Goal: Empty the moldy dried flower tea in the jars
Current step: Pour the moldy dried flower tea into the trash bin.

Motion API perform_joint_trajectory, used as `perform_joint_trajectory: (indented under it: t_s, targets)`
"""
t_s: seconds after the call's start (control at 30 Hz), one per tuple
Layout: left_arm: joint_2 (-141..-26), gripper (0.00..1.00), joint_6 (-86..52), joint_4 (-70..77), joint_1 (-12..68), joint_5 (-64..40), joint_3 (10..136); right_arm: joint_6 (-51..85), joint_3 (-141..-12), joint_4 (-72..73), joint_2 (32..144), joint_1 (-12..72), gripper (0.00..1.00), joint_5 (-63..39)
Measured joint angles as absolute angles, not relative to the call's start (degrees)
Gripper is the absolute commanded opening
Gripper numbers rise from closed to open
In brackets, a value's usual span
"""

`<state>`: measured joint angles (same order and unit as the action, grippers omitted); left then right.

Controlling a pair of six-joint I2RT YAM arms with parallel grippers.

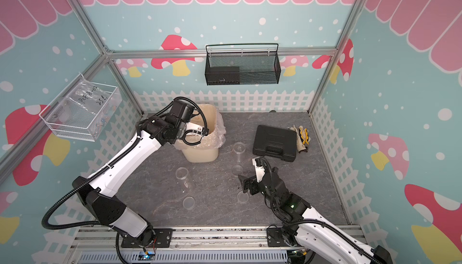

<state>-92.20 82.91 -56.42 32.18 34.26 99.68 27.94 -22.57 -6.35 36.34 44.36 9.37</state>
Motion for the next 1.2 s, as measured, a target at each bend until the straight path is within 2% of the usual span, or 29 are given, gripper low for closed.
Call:
perform_joint_trajectory:
  t_s: [0.37,0.6,0.93,1.2]
  targets:
    - [-92.2,0.0,80.5,-56.8,31.3,33.6,100.1,29.2,-22.6,-6.1,36.3,44.4,1.0,7.8]
    - [-90.7,0.0,71.7,-53.9,27.2,25.8,99.6,30.5,-24.5,-4.7,36.9,44.4,1.0,3.0]
    - [-80.8,0.0,57.2,-38.4,20.7,10.8,86.1,31.8,-29.0,-1.3,42.9,44.4,1.0,-1.2]
    - [-68.4,0.0,42.0,-15.9,17.6,1.0,69.9,32.9,-29.3,0.3,47.0,44.4,1.0,-3.4]
